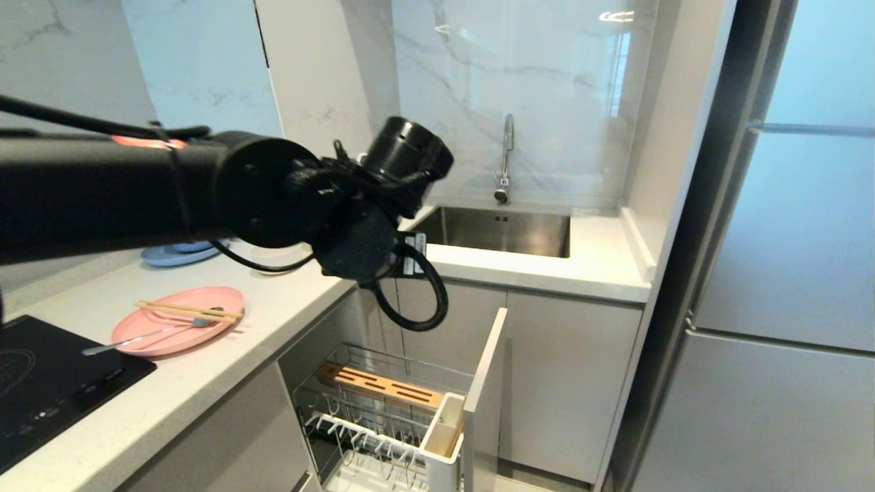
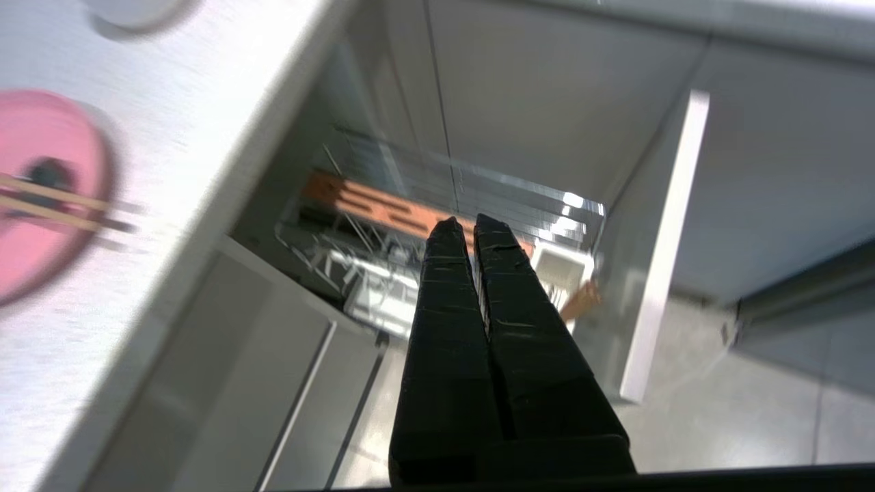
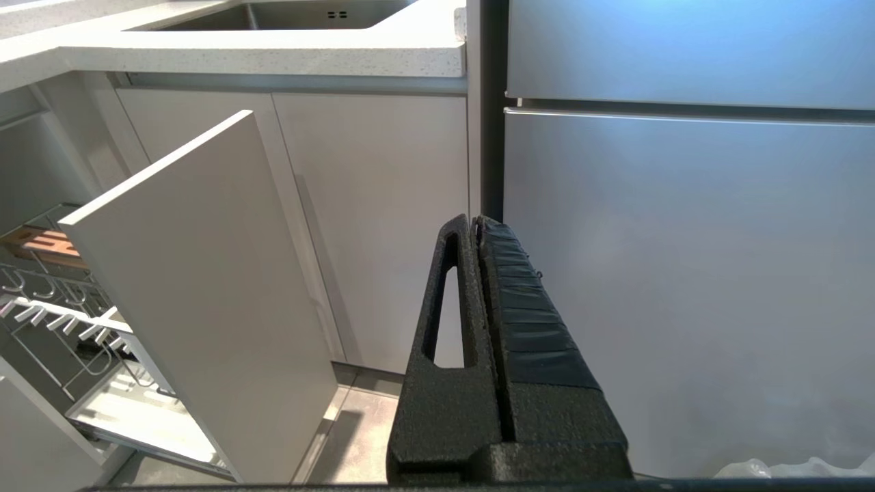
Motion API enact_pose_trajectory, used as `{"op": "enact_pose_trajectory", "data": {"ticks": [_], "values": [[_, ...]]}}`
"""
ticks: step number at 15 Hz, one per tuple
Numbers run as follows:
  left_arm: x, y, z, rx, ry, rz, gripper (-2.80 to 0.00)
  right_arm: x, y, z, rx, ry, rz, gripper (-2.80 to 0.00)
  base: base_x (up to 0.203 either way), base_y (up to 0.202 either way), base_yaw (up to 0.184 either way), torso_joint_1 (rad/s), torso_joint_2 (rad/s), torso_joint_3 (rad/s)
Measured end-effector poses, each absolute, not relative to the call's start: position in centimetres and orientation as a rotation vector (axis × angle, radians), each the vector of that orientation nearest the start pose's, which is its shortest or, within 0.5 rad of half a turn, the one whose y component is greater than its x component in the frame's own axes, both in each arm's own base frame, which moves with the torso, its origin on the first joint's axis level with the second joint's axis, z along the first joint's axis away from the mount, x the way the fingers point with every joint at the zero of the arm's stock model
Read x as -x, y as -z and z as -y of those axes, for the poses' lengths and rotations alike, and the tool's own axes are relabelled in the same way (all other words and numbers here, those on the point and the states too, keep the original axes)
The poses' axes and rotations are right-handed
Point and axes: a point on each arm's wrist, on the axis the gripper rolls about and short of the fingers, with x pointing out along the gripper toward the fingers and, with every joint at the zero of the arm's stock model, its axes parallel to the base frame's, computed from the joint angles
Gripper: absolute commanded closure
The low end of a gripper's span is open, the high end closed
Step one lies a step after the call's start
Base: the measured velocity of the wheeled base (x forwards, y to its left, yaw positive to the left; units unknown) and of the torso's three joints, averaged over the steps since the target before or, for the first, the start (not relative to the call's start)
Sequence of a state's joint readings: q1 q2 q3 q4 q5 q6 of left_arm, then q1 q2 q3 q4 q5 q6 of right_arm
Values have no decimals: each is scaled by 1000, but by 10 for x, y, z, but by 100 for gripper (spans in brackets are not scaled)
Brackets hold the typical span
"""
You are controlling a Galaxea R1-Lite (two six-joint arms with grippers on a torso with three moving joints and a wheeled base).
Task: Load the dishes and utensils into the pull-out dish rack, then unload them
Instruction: Pick up the bowl and place it in the cupboard
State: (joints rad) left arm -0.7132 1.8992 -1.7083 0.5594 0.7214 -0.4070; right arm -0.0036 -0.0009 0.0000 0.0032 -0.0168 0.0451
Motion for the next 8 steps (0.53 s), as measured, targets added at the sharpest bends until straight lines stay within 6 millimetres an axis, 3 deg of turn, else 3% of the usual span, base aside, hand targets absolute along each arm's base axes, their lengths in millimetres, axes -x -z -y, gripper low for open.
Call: {"op": "enact_pose_trajectory", "data": {"ticks": [8], "values": [[-266,-356,103,2,-242,-344,0,23,-75,0,-44,21,-2,0,0,0,0,0,0,0]]}}
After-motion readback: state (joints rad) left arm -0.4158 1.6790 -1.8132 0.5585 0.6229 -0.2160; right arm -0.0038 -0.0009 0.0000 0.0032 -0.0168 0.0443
